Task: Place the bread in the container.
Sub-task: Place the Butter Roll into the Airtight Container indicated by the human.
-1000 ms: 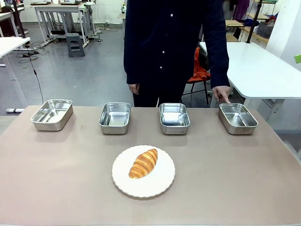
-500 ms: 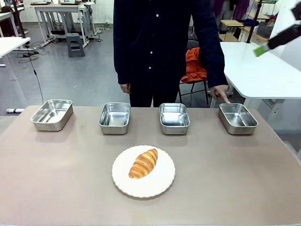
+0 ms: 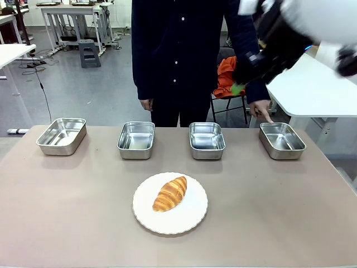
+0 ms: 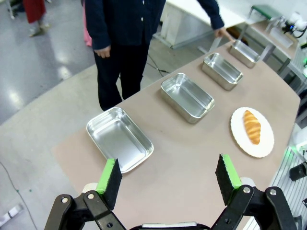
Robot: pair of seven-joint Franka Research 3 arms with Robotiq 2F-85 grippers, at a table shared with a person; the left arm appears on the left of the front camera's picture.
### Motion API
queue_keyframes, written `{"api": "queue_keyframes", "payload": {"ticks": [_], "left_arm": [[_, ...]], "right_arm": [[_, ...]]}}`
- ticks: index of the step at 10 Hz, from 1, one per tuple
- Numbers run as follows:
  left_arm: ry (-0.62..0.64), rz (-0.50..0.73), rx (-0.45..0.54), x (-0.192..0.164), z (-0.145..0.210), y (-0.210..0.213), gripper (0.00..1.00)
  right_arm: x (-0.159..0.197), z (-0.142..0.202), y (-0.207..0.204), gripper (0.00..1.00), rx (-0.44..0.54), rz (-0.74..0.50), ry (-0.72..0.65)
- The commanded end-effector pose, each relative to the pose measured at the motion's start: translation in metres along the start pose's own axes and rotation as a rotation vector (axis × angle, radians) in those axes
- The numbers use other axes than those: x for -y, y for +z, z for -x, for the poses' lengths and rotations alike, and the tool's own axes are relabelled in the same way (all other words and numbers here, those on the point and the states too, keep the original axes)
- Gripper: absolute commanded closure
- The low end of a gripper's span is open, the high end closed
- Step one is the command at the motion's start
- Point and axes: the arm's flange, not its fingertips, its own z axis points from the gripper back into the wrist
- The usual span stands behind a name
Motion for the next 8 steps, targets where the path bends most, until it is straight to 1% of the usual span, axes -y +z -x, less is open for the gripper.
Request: {"api": "queue_keyframes", "payload": {"ticks": [1,2,3,4,5,8], "left_arm": [[-0.009,0.008,0.008,0.002,0.0,0.002,0.0],[-0.009,0.008,0.008,0.002,0.0,0.002,0.0],[-0.009,0.008,0.008,0.002,0.0,0.002,0.0],[-0.009,0.008,0.008,0.002,0.0,0.002,0.0],[-0.009,0.008,0.008,0.002,0.0,0.002,0.0],[-0.009,0.008,0.008,0.002,0.0,0.002,0.0]], "right_arm": [[-0.028,0.001,-0.049,0.0,-0.094,-0.031,-0.158],[-0.039,0.007,-0.077,0.0,-0.146,-0.021,-0.212],[-0.043,0.014,-0.092,0.0,-0.154,-0.051,-0.24],[-0.034,0.018,-0.079,0.0,-0.13,-0.139,-0.184],[-0.045,0.019,-0.085,0.0,-0.173,-0.013,-0.18],[-0.045,0.019,-0.085,0.0,-0.173,-0.013,-0.18]]}}
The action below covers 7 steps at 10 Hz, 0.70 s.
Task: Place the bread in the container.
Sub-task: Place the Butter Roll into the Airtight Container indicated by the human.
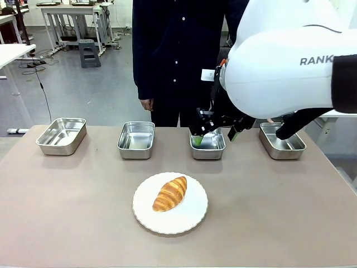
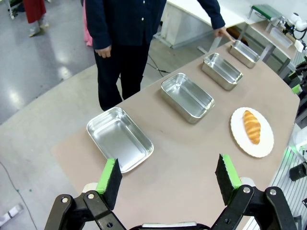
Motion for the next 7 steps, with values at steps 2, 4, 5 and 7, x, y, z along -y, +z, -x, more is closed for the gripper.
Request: {"api": "queue_keyframes", "payload": {"ticks": [2,4,5,7], "left_arm": [[-0.009,0.008,0.009,0.002,0.0,0.002,0.0],[-0.009,0.008,0.009,0.002,0.0,0.002,0.0],[-0.009,0.008,0.009,0.002,0.0,0.002,0.0],[-0.009,0.008,0.009,0.002,0.0,0.002,0.0]], "right_arm": [[0.0,0.0,0.0,0.0,0.0,0.0,0.0],[-0.042,0.006,-0.038,0.0,-0.06,-0.002,-0.128],[-0.059,0.01,-0.057,0.0,-0.068,0.0,-0.304],[-0.081,0.02,-0.082,0.0,-0.089,-0.038,-0.385]]}}
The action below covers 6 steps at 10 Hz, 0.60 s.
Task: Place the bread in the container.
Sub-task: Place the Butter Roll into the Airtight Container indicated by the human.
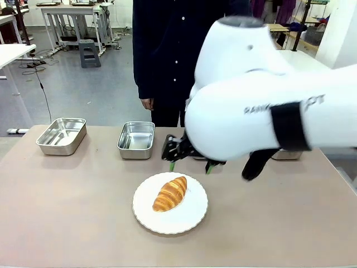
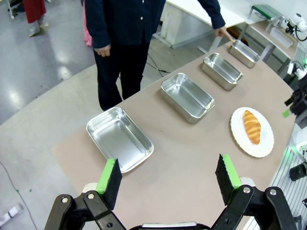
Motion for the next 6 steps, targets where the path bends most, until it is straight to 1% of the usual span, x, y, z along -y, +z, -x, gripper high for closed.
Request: {"api": "queue_keyframes", "payload": {"ticks": [1,2,3,4,6], "left_arm": [[-0.009,0.007,0.008,0.002,0.0,0.002,0.0],[-0.009,0.007,0.008,0.002,0.0,0.002,0.0],[-0.009,0.007,0.008,0.002,0.0,0.002,0.0],[-0.009,0.007,0.008,0.002,0.0,0.002,0.0],[-0.009,0.007,0.008,0.002,0.0,0.002,0.0]], "right_arm": [[-0.022,0.0,-0.02,0.0,-0.009,-0.046,-0.12],[-0.027,-0.001,-0.03,0.0,-0.03,-0.034,-0.194],[-0.031,-0.003,-0.042,0.0,-0.026,-0.018,-0.245],[-0.035,-0.008,-0.056,0.0,-0.038,-0.048,-0.305],[-0.048,-0.011,-0.078,0.0,-0.065,0.002,-0.372]]}}
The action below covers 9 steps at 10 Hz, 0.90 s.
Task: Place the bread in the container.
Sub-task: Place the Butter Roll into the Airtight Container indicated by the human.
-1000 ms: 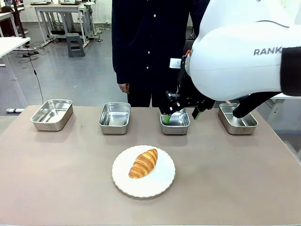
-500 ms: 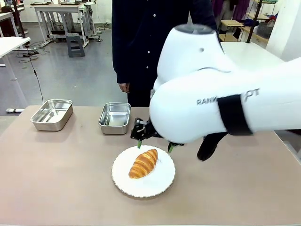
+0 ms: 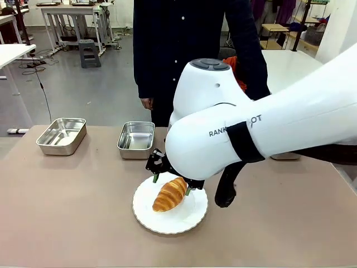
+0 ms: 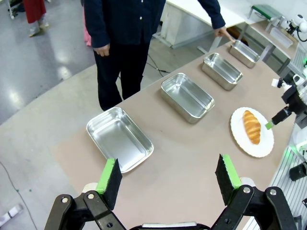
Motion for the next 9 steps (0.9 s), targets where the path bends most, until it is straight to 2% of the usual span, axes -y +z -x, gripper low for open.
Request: {"api": "queue_keyframes", "payload": {"ticks": [1,3,4,5,6,7,9], "left_arm": [[-0.009,0.007,0.008,0.002,0.0,0.002,0.0],[-0.009,0.007,0.008,0.002,0.0,0.002,0.0],[-0.009,0.007,0.008,0.002,0.0,0.002,0.0],[-0.009,0.007,0.008,0.002,0.0,0.002,0.0],[-0.009,0.007,0.008,0.002,0.0,0.002,0.0],[-0.009,0.007,0.008,0.002,0.0,0.002,0.0],[-0.009,0.007,0.008,0.002,0.0,0.002,0.0]], "right_arm": [[-0.027,-0.001,-0.022,0.0,0.032,0.026,-0.088],[-0.034,-0.012,-0.04,0.0,0.023,0.088,-0.127],[-0.037,-0.006,-0.038,0.0,-0.168,0.133,0.011],[-0.009,-0.01,-0.031,0.0,0.006,0.054,-0.093],[-0.009,-0.01,-0.031,0.0,0.006,0.054,-0.093],[-0.018,-0.009,-0.044,0.0,-0.051,0.092,-0.07],[-0.029,-0.016,-0.058,0.0,-0.006,0.088,-0.15]]}}
